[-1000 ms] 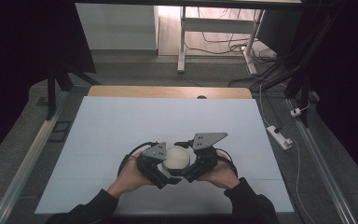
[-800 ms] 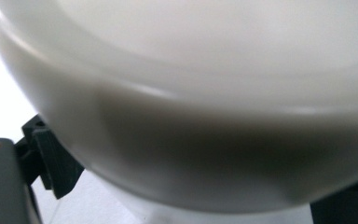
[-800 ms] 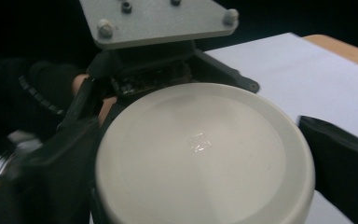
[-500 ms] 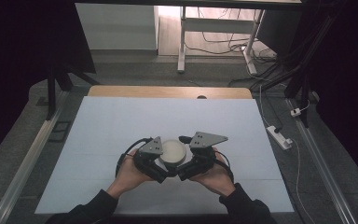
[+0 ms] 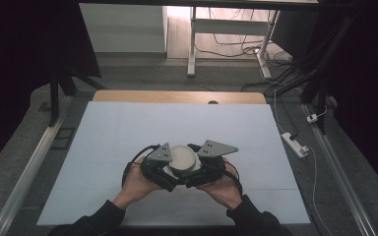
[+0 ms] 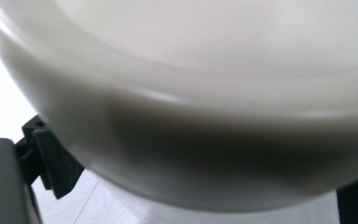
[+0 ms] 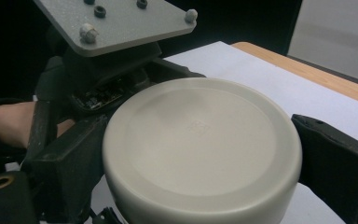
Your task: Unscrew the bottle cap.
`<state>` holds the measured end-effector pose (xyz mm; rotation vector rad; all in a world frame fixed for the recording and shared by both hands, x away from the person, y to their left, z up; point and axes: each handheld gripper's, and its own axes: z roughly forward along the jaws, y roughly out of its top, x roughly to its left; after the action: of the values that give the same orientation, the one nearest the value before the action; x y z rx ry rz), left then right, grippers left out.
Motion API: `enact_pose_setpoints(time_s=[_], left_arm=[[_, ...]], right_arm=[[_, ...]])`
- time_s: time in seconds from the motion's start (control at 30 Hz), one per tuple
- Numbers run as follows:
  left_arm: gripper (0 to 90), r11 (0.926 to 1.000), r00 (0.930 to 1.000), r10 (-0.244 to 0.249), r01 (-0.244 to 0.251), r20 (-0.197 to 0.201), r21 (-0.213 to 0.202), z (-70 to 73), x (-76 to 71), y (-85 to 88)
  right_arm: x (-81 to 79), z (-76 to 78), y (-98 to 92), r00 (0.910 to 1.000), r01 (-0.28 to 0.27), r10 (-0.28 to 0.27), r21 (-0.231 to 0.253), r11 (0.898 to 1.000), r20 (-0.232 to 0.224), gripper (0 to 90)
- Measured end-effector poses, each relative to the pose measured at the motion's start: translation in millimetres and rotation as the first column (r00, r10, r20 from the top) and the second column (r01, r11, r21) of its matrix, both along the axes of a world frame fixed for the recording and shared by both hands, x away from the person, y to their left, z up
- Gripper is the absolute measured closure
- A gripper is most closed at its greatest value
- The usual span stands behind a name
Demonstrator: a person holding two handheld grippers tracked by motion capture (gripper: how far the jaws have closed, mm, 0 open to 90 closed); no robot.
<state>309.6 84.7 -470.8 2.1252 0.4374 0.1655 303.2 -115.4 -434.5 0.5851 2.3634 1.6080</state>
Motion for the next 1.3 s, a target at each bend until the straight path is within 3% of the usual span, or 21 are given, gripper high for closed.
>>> enact_pose_setpoints(time_s=[0.2, 0.3, 0.4, 0.5, 0.57, 0.63, 0.7, 0.83, 0.93, 1.0, 1.1, 1.3], left_arm=[[7.5, 0.9956, 0.9955, -0.093, 0.093, -0.020, -0.009, 0.6, 0.9, 0.7], [7.5, 0.9865, 0.9863, -0.163, 0.163, -0.025, -0.021, 0.1, 0.4, 1.9], [7.5, 0.9766, 0.9765, -0.215, 0.214, -0.018, -0.017, 1.4, -1.5, 1.7], [7.4, 0.9757, 0.9756, -0.219, 0.219, -0.006, 0.004, 1.8, -3.2, -0.1], [7.4, 0.9800, 0.9800, -0.199, 0.199, -0.006, 0.001, 1.6, -2.6, 0.1], [7.5, 0.9864, 0.9864, -0.164, 0.164, -0.002, 0.003, 2.1, -1.5, 1.3], [7.4, 0.9928, 0.9928, -0.120, 0.120, 0.000, 0.000, 2.2, -0.8, 3.1], [7.4, 0.9997, 0.9998, -0.020, 0.020, -0.007, -0.013, 3.0, 0.6, 6.3], [7.4, 0.9997, 0.9997, 0.023, -0.023, 0.010, 0.011, 4.4, -1.8, 4.1], [7.4, 0.9984, 0.9989, 0.039, -0.040, 0.027, 0.040, 5.0, -4.0, 1.3], [7.4, 0.9976, 0.9984, 0.052, -0.053, 0.022, 0.044, 4.5, -5.9, -2.8], [7.5, 0.9983, 0.9997, 0.022, -0.023, 0.015, 0.054, 4.3, -5.9, -4.5]], right_arm=[[7.5, 0.9, -8.2, 0.9913, -0.129, 0.129, 0.014, 0.992, -0.023, 7.0], [10.1, 1.7, -11.2, 0.9773, -0.207, 0.207, 0.013, 0.978, -0.042, 7.0], [11.6, 3.0, -14.3, 0.9571, -0.284, 0.285, 0.020, 0.959, -0.053, 7.0], [12.0, 3.3, -16.4, 0.9446, -0.324, 0.324, 0.013, 0.946, -0.050, 6.8], [11.2, 3.3, -16.0, 0.9490, -0.312, 0.312, 0.007, 0.950, -0.048, 6.0], [9.6, 4.7, -14.2, 0.9684, -0.245, 0.246, 0.032, 0.969, -0.041, 0.0], [8.8, 8.9, -13.6, 0.9812, -0.187, 0.189, 0.038, 0.982, -0.039, 0.0], [5.8, 11.2, -11.0, 0.9957, -0.086, 0.087, 0.015, 0.996, -0.032, 0.0], [3.6, 7.6, -5.8, 0.9992, -0.031, 0.031, 0.007, 0.999, -0.027, 0.0], [2.9, 4.5, -2.9, 0.9995, -0.019, 0.020, 0.013, 1.000, -0.026, 0.0], [2.0, 0.6, 0.3, 0.9997, -0.002, 0.002, 0.011, 1.000, -0.025, 0.0], [-0.8, -2.0, 1.6, 1.0000, -0.005, 0.005, 0.001, 1.000, 0.006, 7.1]])
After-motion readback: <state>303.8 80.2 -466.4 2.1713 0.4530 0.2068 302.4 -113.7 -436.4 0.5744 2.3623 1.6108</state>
